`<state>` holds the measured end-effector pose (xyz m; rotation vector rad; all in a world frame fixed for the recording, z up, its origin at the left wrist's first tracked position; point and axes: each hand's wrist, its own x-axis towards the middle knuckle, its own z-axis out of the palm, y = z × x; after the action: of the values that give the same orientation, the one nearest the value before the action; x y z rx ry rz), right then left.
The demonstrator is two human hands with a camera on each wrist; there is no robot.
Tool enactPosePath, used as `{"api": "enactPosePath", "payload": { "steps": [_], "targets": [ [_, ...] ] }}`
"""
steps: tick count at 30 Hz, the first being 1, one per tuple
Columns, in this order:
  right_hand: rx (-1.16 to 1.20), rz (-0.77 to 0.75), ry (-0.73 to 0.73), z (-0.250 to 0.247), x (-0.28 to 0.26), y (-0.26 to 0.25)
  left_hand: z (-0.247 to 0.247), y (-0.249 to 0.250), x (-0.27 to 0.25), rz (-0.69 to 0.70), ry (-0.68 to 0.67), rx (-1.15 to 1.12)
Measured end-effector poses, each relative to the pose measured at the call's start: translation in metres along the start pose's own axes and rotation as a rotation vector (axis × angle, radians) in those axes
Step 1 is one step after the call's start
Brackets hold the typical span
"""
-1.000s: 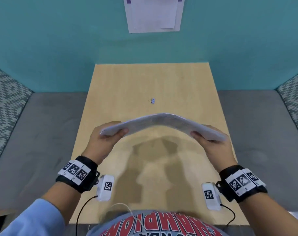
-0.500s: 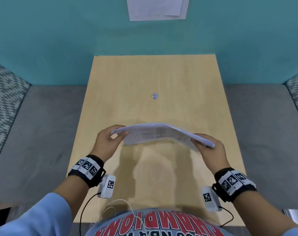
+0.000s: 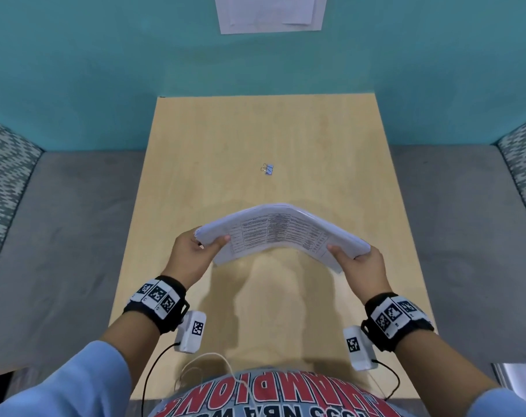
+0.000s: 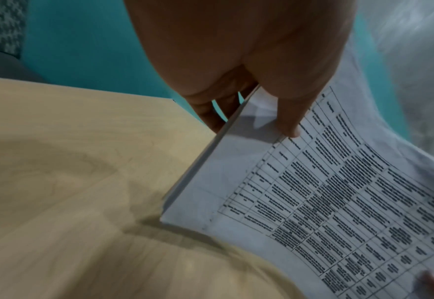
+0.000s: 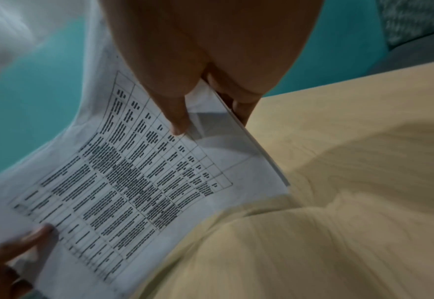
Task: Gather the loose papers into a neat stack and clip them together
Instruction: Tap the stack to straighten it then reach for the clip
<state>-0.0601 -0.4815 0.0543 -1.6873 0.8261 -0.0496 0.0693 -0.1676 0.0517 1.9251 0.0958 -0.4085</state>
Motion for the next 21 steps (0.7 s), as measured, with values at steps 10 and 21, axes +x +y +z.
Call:
{"api": "enactPosePath", "payload": {
  "steps": [10,21],
  "targets": [
    [-0.157,-0.072,0.03,-0.013,0.005,-0.01,-0.008,0.0,0.003,0.024,-0.09,0.149],
    [-0.623,-0.725,-0.393,0.032,-0.036,-0.119,-0.014,0.118,-0.038,0.631,-0.235,0.656]
  ]
}}
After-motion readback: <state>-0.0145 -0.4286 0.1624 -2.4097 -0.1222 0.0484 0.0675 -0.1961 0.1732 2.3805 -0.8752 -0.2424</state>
